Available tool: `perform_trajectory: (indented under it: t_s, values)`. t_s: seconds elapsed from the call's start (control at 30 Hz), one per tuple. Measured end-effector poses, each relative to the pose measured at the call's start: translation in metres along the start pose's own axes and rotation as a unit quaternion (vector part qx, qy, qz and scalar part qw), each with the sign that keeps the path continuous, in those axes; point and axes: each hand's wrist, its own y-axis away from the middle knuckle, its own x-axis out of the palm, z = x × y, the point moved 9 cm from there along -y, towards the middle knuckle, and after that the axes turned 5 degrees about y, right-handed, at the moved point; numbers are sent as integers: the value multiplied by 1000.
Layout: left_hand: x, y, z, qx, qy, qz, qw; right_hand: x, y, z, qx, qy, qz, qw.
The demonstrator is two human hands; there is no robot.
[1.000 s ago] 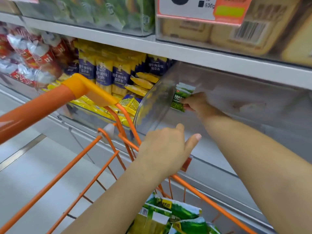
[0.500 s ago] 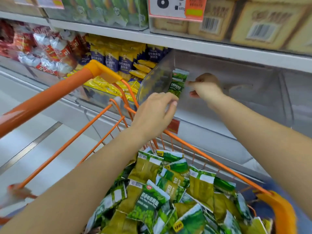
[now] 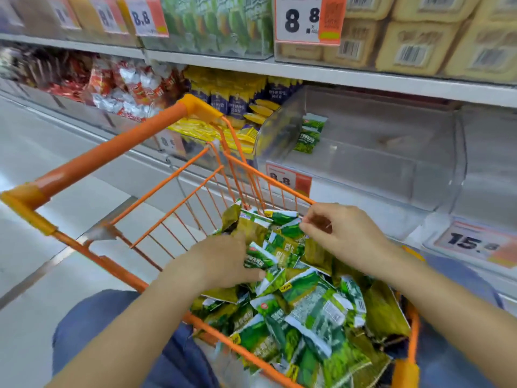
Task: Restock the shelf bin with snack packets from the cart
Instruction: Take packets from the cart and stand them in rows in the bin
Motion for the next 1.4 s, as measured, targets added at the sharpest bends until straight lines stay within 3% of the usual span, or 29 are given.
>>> perform_trajectory:
  t_s: [0.27,0.33,0.47,0.57,0.67,0.87,0.93,0.97,1.03,1.1,1.2,1.4]
  values:
    - [-8,-10,11,12,268,3,963,7,-8,-8,45,-101,-9,994]
    - [-18,-12,7,43,371,-16,927,9,-10,-8,52,-135,-1,989]
    - [-43,-15,2,78,577,-95,808,15,-15,-1,65,-212,19,975]
    - [-61,-20,-3,111,622,-159,759,12,-21,11,56,-343,32,937]
    - [-74,-30,-5,136,644,-185,730,1,-32,6,71,-390,6,918]
    - [-108,-54,-4,141,553,-223,790,-9,-61,-25,144,-433,-39,889]
    - [-132,-64,1,142,375,-333,853,-24,-81,-45,165,-421,-87,887]
    - [-144,-66,4,131,256,-402,869,-30,-93,-59,179,-408,-108,889]
    - [-151,-79,8,94,93,-469,874,-34,-119,-87,207,-373,-129,895]
    - [-145,-94,8,70,20,-471,879,-25,-143,-113,238,-333,-117,905]
    - [-134,-106,7,66,-20,-453,889,-6,-176,-139,288,-302,-75,906]
    - [-139,-104,13,69,-19,-487,870,14,-228,-166,345,-322,-46,880]
